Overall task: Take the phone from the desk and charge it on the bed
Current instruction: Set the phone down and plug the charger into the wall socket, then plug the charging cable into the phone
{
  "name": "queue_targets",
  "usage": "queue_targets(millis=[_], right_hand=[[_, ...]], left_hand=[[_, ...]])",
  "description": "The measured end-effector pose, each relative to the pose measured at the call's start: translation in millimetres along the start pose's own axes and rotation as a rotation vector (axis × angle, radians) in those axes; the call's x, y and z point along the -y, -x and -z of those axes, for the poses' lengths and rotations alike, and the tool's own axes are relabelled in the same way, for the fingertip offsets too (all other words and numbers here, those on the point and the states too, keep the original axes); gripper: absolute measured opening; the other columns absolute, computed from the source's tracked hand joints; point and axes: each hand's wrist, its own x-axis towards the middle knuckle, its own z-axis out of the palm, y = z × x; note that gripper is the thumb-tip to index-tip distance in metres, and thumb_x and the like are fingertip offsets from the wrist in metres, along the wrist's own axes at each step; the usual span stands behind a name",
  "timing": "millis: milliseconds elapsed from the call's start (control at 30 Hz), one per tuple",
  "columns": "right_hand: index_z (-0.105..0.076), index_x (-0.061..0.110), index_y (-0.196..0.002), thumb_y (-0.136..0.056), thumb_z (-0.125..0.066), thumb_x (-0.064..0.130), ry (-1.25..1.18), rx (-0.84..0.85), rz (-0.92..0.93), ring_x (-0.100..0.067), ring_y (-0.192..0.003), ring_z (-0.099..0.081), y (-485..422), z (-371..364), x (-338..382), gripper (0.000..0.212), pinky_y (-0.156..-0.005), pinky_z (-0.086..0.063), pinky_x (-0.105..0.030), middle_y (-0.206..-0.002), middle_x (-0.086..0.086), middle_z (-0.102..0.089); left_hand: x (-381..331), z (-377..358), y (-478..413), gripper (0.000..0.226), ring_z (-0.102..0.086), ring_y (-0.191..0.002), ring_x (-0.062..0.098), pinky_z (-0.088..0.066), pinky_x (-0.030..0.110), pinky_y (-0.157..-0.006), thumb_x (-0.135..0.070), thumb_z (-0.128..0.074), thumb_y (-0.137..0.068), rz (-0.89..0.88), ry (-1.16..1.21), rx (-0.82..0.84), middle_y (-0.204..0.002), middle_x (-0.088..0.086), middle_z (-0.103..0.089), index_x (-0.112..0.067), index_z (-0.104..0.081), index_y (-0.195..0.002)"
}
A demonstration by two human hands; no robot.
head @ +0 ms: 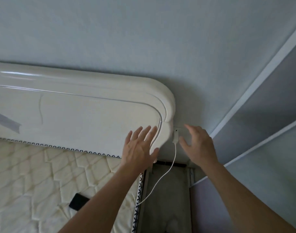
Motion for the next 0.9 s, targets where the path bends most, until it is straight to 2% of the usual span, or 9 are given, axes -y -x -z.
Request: queue_targets(millis=[100,233,367,467,667,800,900], right_hand=[[-0.058,0.011,-0.127,-0.084,-0.064,0.035,0.082,-0.018,0.059,-0.03,-0.096,-0.06,22.9,17.7,24.0,0.049,-0.081,-0.05,-0.04,-0.106,-0.01,-0.065],[-0.057,0.013,-0.127,-0.085,-0.055,0.04,0.123,-0.019,0.1,-0.027,-0.1,-0.06,41.9,24.1,51.8,0.05,-0.084,-0.049,-0.04,-0.11,-0.007,-0.065],[-0.054,0.012,-0.13,-0.085,-0.053,0.04,0.136,0.012,0.14,-0.028,-0.102,-0.059,45.1,22.7,67.6,0.053,-0.087,-0.05,-0.042,-0.113,-0.008,-0.064],[-0.054,0.013,-0.131,-0.084,-0.054,0.04,0.135,0.04,0.193,-0.029,-0.105,-0.059,37.6,16.2,77.0,0.054,-0.089,-0.05,-0.045,-0.118,-0.009,-0.064],[-0.057,0.015,-0.13,-0.083,-0.06,0.036,0.096,0.107,0.362,-0.029,-0.113,-0.058,17.8,-7.9,116.6,0.052,-0.092,-0.05,-0.044,-0.121,-0.009,-0.063],[-0.057,0.014,-0.13,-0.083,-0.06,0.035,0.058,0.187,0.528,-0.03,-0.112,-0.058,10.8,-34.1,161.5,0.052,-0.093,-0.047,-0.044,-0.121,-0.01,-0.063],[-0.057,0.014,-0.131,-0.083,-0.061,0.035,0.005,0.257,0.675,-0.03,-0.113,-0.058,15.3,-55.9,200.7,0.052,-0.093,-0.047,-0.043,-0.121,-0.01,-0.063]], left_hand=[[-5.1,19.4,17.6,0.069,-0.043,-0.14,0.026,-0.033,0.049,-0.115,-0.053,-0.051,-0.086,-0.002,-0.022,-0.028,-0.15,-0.002,-0.05,-0.03,-0.037,-0.15],[-13.4,31.8,37.6,0.066,-0.047,-0.136,0.026,-0.037,0.049,-0.113,-0.055,-0.042,-0.085,0.023,-0.024,-0.051,-0.146,-0.002,-0.054,-0.028,-0.044,-0.146],[-9.2,37.4,49.4,0.065,-0.048,-0.135,0.026,-0.037,0.049,-0.113,-0.053,-0.049,-0.085,0.068,-0.023,-0.073,-0.145,-0.001,-0.055,-0.028,-0.046,-0.144],[2.5,44.3,53.5,0.065,-0.052,-0.131,0.026,-0.04,0.049,-0.11,-0.054,-0.046,-0.083,0.13,-0.032,-0.125,-0.141,0.0,-0.059,-0.026,-0.049,-0.142],[37.8,57.5,81.9,0.065,-0.054,-0.128,0.026,-0.043,0.049,-0.108,-0.054,-0.042,-0.082,0.345,-0.064,-0.163,-0.139,0.0,-0.06,-0.025,-0.052,-0.139],[65.5,68.8,121.8,0.064,-0.054,-0.128,0.025,-0.044,0.048,-0.106,-0.054,-0.041,-0.083,0.561,-0.07,-0.189,-0.139,-0.001,-0.06,-0.025,-0.053,-0.139],[83.3,79.0,165.5,0.064,-0.049,-0.133,0.023,-0.039,0.047,-0.11,-0.055,-0.041,-0.085,0.726,-0.105,-0.195,-0.143,-0.003,-0.056,-0.026,-0.047,-0.142]])
